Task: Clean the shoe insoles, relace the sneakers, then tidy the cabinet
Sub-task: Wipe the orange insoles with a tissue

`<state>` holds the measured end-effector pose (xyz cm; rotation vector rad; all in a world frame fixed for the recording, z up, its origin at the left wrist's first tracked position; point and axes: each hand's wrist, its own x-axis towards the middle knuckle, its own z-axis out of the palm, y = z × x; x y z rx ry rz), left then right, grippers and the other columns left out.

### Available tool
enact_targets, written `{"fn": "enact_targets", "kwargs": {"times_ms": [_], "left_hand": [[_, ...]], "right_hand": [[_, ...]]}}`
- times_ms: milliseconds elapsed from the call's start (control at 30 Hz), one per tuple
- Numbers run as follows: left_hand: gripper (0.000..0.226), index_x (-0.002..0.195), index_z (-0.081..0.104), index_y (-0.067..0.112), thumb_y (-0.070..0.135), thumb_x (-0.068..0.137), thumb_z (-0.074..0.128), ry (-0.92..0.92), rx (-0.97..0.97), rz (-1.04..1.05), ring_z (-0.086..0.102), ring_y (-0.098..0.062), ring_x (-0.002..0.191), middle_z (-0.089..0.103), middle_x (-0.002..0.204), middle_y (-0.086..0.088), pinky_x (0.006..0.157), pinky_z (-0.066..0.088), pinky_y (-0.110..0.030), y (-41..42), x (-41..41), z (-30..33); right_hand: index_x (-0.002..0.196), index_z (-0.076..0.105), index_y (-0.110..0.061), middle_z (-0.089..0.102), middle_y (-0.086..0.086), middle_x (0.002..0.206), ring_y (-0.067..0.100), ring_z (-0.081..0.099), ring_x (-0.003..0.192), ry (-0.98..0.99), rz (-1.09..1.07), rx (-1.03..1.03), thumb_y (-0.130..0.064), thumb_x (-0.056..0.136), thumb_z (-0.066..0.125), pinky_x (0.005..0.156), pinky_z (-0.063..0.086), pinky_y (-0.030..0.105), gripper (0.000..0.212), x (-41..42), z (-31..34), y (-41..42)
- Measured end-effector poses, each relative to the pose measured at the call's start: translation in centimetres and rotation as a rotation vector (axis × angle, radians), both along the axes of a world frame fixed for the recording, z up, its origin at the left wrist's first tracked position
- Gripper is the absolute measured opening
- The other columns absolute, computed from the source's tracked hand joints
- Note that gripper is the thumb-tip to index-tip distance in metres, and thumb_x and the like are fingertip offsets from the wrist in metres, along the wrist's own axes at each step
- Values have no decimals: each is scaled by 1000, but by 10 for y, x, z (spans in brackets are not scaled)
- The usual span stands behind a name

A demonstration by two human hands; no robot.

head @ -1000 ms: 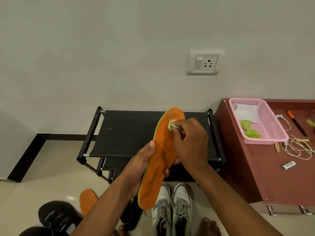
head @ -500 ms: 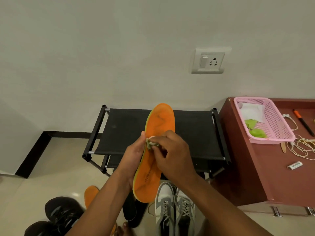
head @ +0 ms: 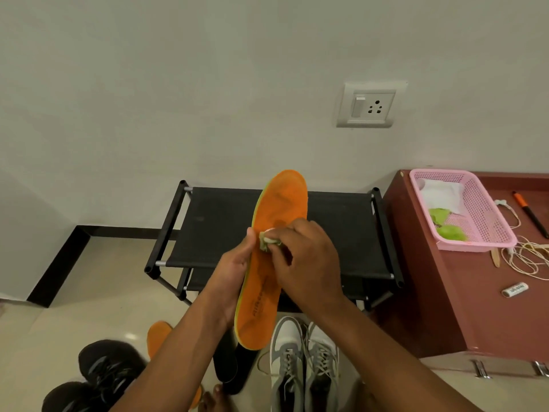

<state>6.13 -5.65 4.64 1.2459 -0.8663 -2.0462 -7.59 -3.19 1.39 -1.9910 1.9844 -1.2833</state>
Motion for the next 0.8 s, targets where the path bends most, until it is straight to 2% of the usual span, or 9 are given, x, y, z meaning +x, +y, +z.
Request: {"fn": "enact_targets", "kwargs": {"times_ms": [133,267,400,533,633,800], "left_hand": [[55,135,61,18,57,102,39,-15,-12,-71,74,-32,88,75,115,-17,77,62,-44,5,-4,1],[49,130,60,19,52,105,33,-45,-55,-116,76,-26,76,79,96,-9,64,63,-35,5,-5,1],[52,132,62,18,53,105,34,-69,-71,-67,78,-22,78,80,94,-6,60,61,-32,4,-2,0],[54,129,64,16,55,105,35,-60,-22,-32,79,-24,84,80,100,-9,59,62,-33,1,3,-2],[55,129,65,18,56,104,35,-63,-28,-24,78,-25,86,79,103,-10,61,62,-35,0,3,-4],[48,124,64,19,51,106,33,-60,-85,-97,78,-21,74,80,89,-5,57,61,-31,0,-1,-6]], "right_hand": [[104,76,-23,67,-6,98,9,56,89,-16,-151,-23,-23,93,74,74,53,30,12,-23,5,-8],[105,77,-21,67,-6,97,10,58,89,-48,-207,-48,-24,92,75,73,51,26,14,-30,5,-8],[103,76,-20,66,-5,95,7,55,88,-30,-103,-36,-23,93,73,75,47,21,10,1,-3,6],[102,75,-22,68,-4,95,10,59,88,21,-13,-51,-26,97,68,77,52,28,9,20,-11,13],[100,76,-25,70,-5,96,13,60,90,78,-43,-61,-32,96,69,76,49,29,10,14,-8,8],[100,75,-26,69,-6,95,15,56,89,112,-170,-60,-32,93,73,73,46,32,9,-6,1,-3]]}}
